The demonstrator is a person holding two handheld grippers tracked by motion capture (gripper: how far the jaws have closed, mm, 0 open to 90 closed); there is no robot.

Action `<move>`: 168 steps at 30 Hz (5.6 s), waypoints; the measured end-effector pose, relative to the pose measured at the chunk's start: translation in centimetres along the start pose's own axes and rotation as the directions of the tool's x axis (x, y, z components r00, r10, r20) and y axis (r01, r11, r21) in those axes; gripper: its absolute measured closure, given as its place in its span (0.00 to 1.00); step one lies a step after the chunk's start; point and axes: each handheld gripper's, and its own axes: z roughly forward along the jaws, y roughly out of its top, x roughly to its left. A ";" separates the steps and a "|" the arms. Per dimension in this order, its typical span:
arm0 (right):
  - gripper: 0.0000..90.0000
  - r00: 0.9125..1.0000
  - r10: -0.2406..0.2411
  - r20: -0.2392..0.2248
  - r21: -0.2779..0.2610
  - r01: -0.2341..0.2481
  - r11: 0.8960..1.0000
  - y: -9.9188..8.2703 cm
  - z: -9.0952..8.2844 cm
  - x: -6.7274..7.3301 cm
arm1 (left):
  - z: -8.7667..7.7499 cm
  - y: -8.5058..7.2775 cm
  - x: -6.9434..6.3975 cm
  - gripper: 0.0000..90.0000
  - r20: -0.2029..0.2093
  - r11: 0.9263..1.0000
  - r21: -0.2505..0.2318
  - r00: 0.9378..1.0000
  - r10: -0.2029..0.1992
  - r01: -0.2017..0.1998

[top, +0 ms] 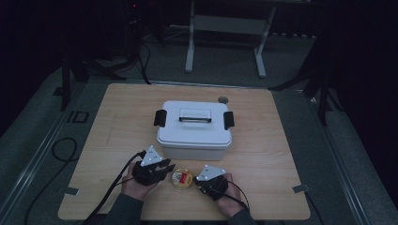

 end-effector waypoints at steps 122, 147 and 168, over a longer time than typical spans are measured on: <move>0.71 0.971 0.189 0.143 -0.122 -0.173 0.977 -3.7 -8.6 -7.0 | 0.3 3.2 9.6 1.00 -0.156 0.984 -0.135 0.978 -0.138 0.118; 0.70 0.965 0.202 0.170 -0.125 -0.183 0.975 -4.2 -9.3 -8.4 | 0.2 1.8 7.0 1.00 -0.092 0.991 -0.101 0.991 -0.102 0.092; 1.00 0.950 0.232 0.210 -0.200 -0.191 0.961 -1.8 -7.3 -14.4 | -0.6 -1.6 9.7 0.77 -0.244 0.991 -0.031 0.961 -0.134 0.130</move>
